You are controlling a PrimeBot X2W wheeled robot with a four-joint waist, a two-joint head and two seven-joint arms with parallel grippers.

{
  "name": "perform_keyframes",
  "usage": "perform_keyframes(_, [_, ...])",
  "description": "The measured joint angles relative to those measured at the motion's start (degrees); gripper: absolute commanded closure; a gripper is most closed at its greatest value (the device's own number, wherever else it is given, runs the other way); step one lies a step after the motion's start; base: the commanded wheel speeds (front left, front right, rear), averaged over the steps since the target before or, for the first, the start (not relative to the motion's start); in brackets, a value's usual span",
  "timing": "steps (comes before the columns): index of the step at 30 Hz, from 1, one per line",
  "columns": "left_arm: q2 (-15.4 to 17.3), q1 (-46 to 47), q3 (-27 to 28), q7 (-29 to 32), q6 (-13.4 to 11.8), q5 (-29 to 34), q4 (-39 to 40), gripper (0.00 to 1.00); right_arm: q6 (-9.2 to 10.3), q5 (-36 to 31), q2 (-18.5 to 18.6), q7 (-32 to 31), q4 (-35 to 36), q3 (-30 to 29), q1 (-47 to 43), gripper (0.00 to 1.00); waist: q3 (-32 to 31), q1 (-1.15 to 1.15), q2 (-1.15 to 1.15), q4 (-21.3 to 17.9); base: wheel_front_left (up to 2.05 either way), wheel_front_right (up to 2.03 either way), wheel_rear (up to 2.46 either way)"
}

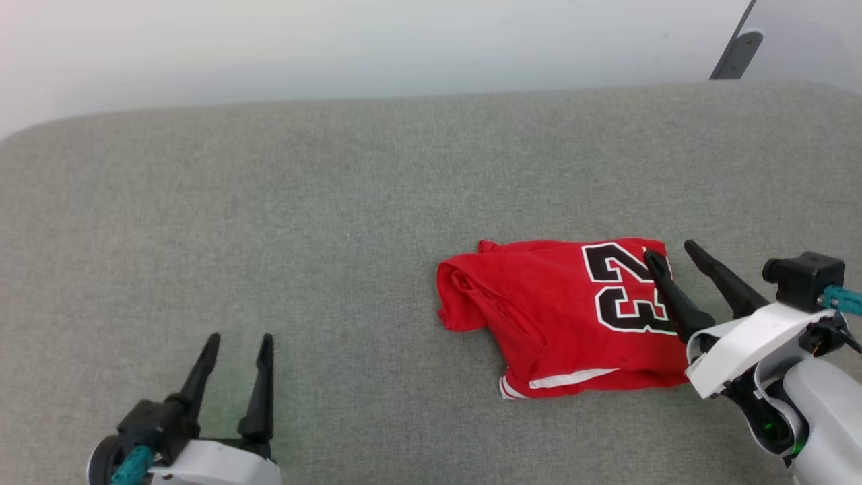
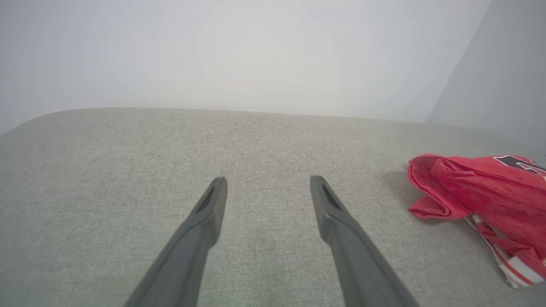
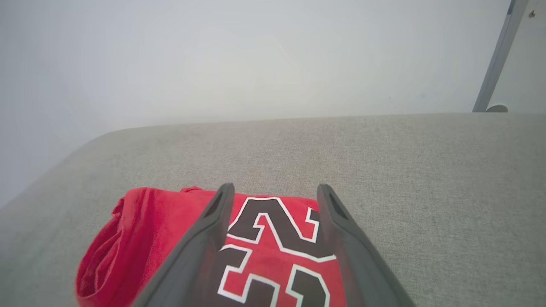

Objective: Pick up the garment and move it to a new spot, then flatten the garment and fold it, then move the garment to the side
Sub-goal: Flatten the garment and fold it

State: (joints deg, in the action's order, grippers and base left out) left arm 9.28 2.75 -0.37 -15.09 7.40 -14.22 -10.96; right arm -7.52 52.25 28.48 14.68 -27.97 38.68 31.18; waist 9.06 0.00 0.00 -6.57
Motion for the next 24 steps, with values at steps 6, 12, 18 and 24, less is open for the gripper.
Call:
perform_keyframes(6, [0.03,-2.36,1.4,0.0,0.0,-0.07,1.74,0.0,0.0,-5.67,-2.56,0.27,4.67,-9.91,-5.39,0.0,-2.31,0.0,0.0,0.19,0.0,0.0,0.0])
perform_keyframes(12, [0.12,-5.95,2.0,0.0,0.0,0.3,4.13,0.0,0.0,-12.63,-4.34,0.27,10.94,-18.92,-14.64,0.0,-3.85,0.0,0.0,1.86,0.0,0.0,0.0])
perform_keyframes(18, [0.13,-9.35,2.54,0.0,0.0,0.87,6.97,0.0,0.0,-16.08,-5.92,0.27,16.4,-26.4,-22.66,0.0,-4.96,0.0,0.0,3.44,0.0,0.0,0.0])
perform_keyframes(24, [-1.12,-14.87,4.83,-0.01,0.0,1.01,11.93,0.0,0.0,-18.31,-6.8,0.29,21.59,-31.7,-29.56,0.0,-6.08,0.0,0.0,3.91,0.0,0.0,0.0])
